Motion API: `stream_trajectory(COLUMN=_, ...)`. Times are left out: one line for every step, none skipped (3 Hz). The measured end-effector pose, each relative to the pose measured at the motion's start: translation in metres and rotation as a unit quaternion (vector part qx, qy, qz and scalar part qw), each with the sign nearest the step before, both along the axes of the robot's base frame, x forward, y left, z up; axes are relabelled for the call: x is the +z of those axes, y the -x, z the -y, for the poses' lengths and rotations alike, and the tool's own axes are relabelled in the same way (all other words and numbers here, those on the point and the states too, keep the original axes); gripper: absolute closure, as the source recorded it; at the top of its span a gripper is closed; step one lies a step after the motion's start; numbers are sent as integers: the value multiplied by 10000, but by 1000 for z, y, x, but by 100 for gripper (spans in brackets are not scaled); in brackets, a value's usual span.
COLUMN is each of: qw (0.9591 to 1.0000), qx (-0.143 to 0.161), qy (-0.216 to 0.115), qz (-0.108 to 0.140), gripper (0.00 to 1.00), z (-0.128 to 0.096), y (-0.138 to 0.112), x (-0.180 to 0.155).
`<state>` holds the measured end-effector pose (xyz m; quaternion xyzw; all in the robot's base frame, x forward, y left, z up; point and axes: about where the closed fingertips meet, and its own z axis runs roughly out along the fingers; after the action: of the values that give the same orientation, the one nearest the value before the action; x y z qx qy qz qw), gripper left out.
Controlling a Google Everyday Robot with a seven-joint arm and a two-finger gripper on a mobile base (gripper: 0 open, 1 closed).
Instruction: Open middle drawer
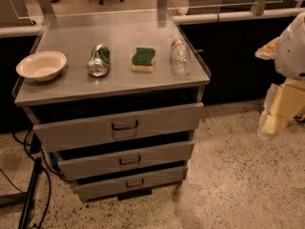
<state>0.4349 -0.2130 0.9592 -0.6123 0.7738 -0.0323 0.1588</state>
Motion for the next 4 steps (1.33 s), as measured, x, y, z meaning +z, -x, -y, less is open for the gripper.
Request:
stream_trajectory(qw=9992, qx=390, qy=-5, qz=-34, gripper=0, z=-11, y=8, x=-43)
stream_trajectory(qw=9957, qx=914, qy=-92, qz=-144, gripper=0, z=-30, y=15, x=-96)
stream_trajectory(qw=9957, qx=912, qy=-92, qz=-143, gripper=0, z=-30, y=15, x=-96)
stream_trajectory(qw=9954, qx=894, qy=-189, qz=-289, gripper=0, z=-35, y=17, x=-114)
